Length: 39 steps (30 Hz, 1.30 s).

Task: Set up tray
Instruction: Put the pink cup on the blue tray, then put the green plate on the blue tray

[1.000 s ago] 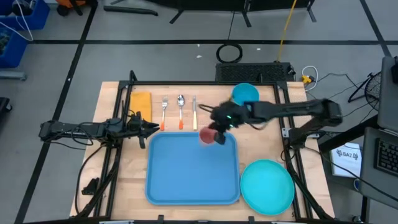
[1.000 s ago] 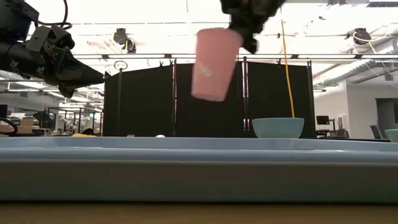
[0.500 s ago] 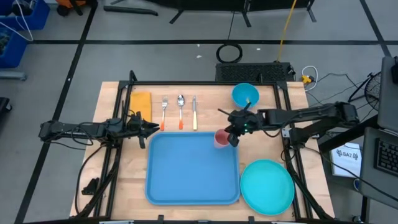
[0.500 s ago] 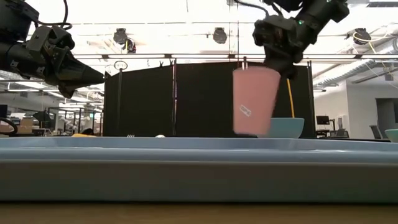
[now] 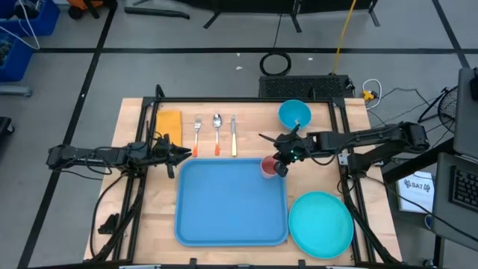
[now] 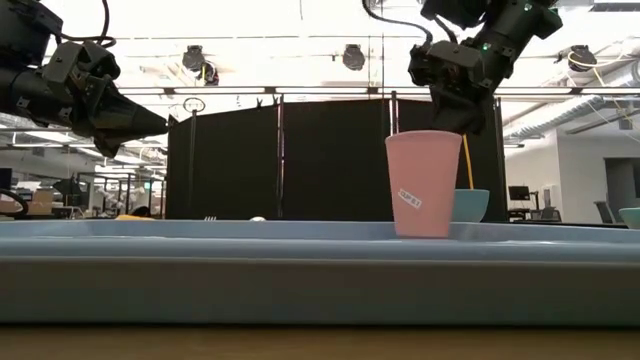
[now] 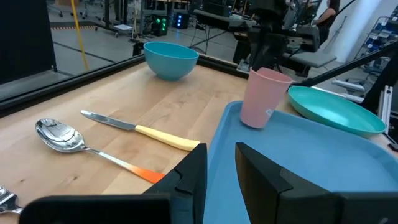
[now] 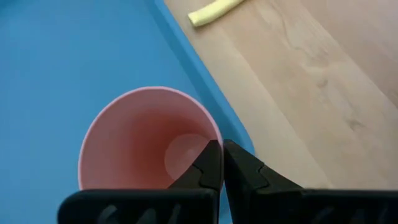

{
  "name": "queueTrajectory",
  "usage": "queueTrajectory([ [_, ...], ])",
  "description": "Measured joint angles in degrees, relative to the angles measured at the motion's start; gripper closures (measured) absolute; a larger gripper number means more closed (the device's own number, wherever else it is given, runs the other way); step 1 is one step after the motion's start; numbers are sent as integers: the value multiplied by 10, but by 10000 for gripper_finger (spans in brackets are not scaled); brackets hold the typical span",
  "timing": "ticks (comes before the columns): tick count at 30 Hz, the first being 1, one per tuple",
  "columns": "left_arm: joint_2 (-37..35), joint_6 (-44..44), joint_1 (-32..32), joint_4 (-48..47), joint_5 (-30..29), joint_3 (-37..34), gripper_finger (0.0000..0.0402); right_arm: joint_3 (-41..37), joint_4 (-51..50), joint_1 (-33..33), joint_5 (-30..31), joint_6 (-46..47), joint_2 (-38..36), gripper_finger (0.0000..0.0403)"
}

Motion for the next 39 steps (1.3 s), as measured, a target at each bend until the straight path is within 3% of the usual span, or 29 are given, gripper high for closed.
queueTrajectory([
  [7, 0, 0, 0, 0, 0, 0, 314, 2, 8, 0, 1, -13, 29, 403],
  [17, 0, 0, 0, 0, 5, 0, 314, -1, 21, 1, -1, -18, 26, 370],
  [26, 0, 0, 0, -1, 5, 0, 314, -1, 31, 1, 1, -19, 25, 369],
  [39, 0, -1, 0, -1, 6, 0, 314, 0, 54, 1, 1, -17, -7, 280],
])
